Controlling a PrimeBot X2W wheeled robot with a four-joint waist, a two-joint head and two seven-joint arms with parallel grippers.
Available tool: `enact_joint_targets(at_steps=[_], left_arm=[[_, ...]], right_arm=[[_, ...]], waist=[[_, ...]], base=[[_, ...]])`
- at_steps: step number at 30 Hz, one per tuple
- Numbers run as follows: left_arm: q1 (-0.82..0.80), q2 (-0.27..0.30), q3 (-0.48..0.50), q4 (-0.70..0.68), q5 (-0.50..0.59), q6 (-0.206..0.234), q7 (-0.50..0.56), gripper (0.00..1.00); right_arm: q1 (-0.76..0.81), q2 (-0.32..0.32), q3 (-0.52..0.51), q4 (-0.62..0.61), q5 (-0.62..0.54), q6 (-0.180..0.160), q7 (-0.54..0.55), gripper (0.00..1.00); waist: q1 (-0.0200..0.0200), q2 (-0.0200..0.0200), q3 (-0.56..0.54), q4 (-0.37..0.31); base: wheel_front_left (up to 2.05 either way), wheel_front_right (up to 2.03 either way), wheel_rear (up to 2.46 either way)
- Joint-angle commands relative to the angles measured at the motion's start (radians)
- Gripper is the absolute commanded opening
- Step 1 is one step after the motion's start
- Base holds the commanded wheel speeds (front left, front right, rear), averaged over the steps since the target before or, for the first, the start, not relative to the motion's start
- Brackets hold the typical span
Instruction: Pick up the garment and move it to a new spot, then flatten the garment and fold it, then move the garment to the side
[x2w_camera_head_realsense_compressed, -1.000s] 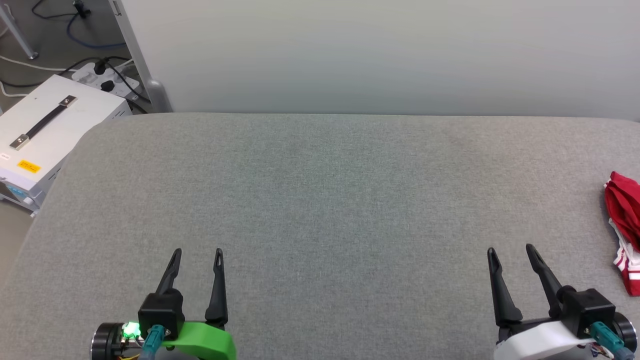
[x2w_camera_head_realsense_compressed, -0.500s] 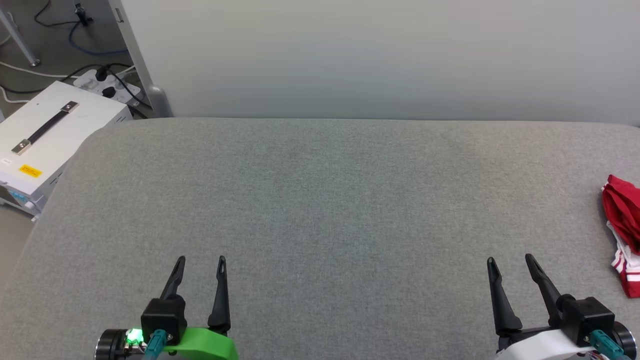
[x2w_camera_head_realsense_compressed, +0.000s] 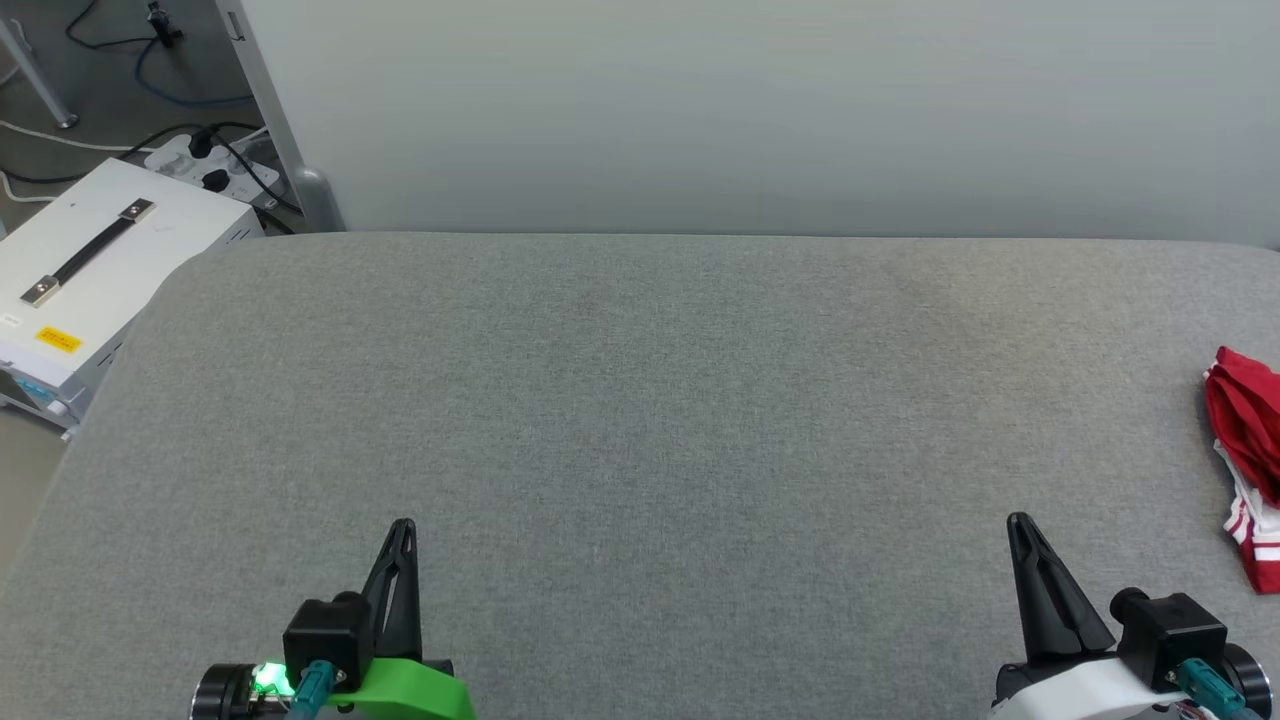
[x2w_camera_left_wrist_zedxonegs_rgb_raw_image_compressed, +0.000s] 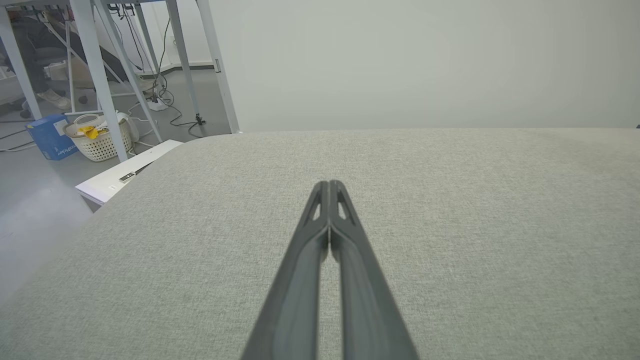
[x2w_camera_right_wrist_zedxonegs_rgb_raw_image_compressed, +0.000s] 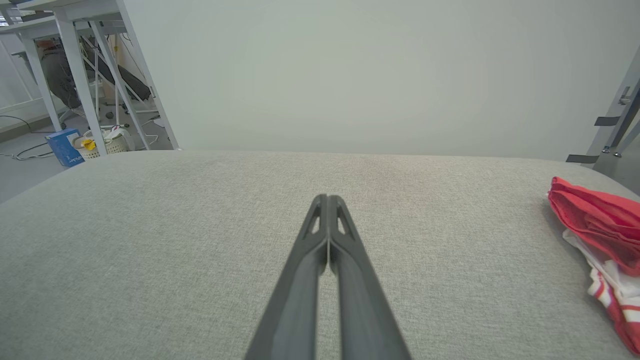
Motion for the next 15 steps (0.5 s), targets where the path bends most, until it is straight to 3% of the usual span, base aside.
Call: enact_joint_targets(at_steps=[1, 15], left_arm=[[-0.003, -0.001, 0.002, -0.005, 0.003, 0.001, 0.007, 0.0], [-0.011, -0.003, 0.009, -0.022, 0.01, 0.002, 0.035, 0.0]], right_arm=[[-0.005, 0.0, 0.0, -0.003, -0.004, 0.0, 0.006, 0.0], [-0.018, 0.0, -0.001, -0.009, -0.017, 0.0, 0.034, 0.0]], waist=[[0.0001, 0.0002, 0.0, 0.0], [0.0001, 0.0008, 0.003, -0.003]], base=[[0.0, 0.0, 0.0], [0.0, 0.0, 0.0]])
